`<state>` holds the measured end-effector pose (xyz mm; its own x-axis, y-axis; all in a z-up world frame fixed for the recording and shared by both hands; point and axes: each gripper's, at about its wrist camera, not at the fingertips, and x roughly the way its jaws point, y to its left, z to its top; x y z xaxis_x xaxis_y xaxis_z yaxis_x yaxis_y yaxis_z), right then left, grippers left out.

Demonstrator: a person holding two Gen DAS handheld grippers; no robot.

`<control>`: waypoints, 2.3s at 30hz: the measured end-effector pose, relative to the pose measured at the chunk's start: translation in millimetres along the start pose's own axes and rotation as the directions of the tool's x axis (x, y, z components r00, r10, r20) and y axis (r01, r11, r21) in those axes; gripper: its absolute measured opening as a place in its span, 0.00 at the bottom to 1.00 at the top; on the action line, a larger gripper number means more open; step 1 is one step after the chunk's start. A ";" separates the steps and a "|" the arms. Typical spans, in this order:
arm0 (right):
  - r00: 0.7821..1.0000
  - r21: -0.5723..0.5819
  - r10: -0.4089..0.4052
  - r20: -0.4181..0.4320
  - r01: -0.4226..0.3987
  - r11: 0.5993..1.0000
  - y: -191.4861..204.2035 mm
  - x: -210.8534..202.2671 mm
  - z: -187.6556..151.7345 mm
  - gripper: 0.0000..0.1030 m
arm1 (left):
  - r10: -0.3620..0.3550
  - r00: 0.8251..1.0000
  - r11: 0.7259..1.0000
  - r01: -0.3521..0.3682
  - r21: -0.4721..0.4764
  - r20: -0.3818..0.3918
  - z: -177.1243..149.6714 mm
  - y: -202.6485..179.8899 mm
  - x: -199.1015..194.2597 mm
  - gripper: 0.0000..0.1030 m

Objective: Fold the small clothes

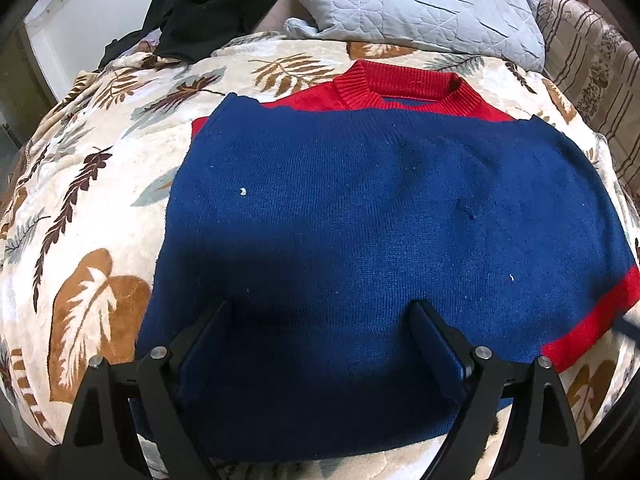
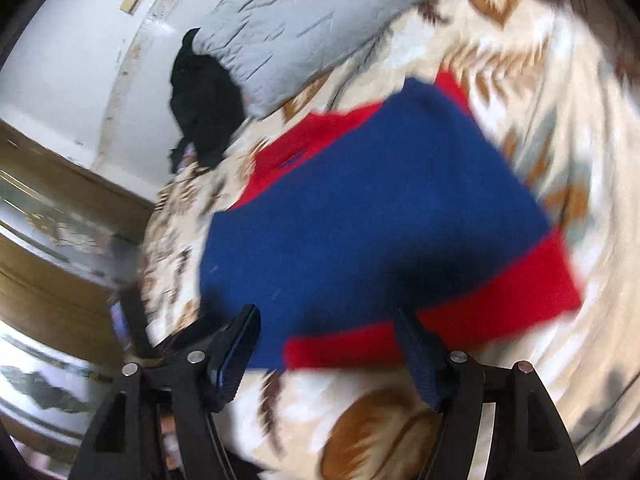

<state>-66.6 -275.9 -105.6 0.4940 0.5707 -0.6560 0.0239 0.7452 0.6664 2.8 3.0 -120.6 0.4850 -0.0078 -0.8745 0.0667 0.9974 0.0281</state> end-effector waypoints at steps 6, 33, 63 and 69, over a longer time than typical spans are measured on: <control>0.995 0.209 0.093 -0.037 -0.083 0.974 -40.8 17.7 -40.9 0.71 | 0.005 1.000 1.000 -0.005 0.001 -0.001 0.4 -0.4 1.8 0.89; 0.978 0.079 -0.149 0.144 0.139 0.987 -37.7 20.4 9.7 0.10 | 0.021 1.000 1.000 -0.021 0.019 0.010 -2.5 -5.1 3.8 0.91; 0.975 0.110 -0.190 0.115 0.178 0.978 -51.1 8.3 -7.4 0.16 | 0.010 1.000 0.999 -0.010 0.037 0.002 -1.7 -3.1 5.2 0.92; 0.975 0.075 -0.178 0.131 0.169 0.983 -54.7 -24.7 -16.6 0.62 | 0.017 1.000 0.999 -0.017 0.033 0.008 -2.1 -4.6 5.5 0.93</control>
<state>-94.5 -325.0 -131.7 0.5917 0.3787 -0.7117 0.1719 0.8033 0.5703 3.3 -1.5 -126.6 0.4930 0.0085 -0.8700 0.0875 0.9944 0.0593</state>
